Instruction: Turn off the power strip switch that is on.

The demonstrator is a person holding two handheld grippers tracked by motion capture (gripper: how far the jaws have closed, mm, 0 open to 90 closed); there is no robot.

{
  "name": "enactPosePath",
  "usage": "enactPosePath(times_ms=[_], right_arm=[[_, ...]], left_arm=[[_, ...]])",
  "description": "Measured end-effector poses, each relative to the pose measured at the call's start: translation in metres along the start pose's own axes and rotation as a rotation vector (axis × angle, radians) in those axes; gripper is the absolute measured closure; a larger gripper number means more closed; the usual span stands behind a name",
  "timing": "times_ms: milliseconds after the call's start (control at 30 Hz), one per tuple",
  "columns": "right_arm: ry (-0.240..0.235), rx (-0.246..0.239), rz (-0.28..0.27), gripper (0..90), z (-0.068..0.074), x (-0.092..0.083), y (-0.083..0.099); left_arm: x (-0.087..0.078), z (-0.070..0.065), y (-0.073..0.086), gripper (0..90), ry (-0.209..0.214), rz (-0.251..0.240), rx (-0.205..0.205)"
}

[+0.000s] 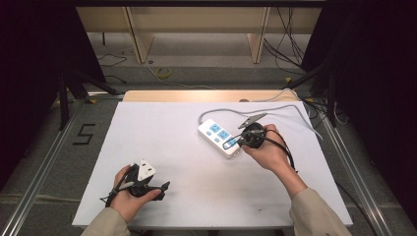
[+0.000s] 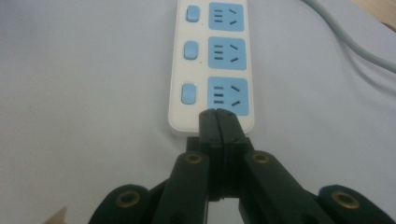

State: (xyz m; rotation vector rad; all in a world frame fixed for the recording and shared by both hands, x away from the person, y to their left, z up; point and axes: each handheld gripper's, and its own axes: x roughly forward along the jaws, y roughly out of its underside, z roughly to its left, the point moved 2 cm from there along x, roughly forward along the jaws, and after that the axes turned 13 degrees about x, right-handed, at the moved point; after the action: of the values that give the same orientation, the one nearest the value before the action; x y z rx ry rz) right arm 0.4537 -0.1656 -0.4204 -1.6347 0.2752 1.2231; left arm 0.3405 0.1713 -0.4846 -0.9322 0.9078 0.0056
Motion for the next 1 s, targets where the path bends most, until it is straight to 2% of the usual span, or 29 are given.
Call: enactPosePath(times_ms=[1000], right_arm=[[0.007, 0.014, 0.048, 90.0, -0.002, 0.018, -0.011]], left_arm=[[0.000, 0.000, 0.000, 15.9, 0.001, -0.001, -0.001]])
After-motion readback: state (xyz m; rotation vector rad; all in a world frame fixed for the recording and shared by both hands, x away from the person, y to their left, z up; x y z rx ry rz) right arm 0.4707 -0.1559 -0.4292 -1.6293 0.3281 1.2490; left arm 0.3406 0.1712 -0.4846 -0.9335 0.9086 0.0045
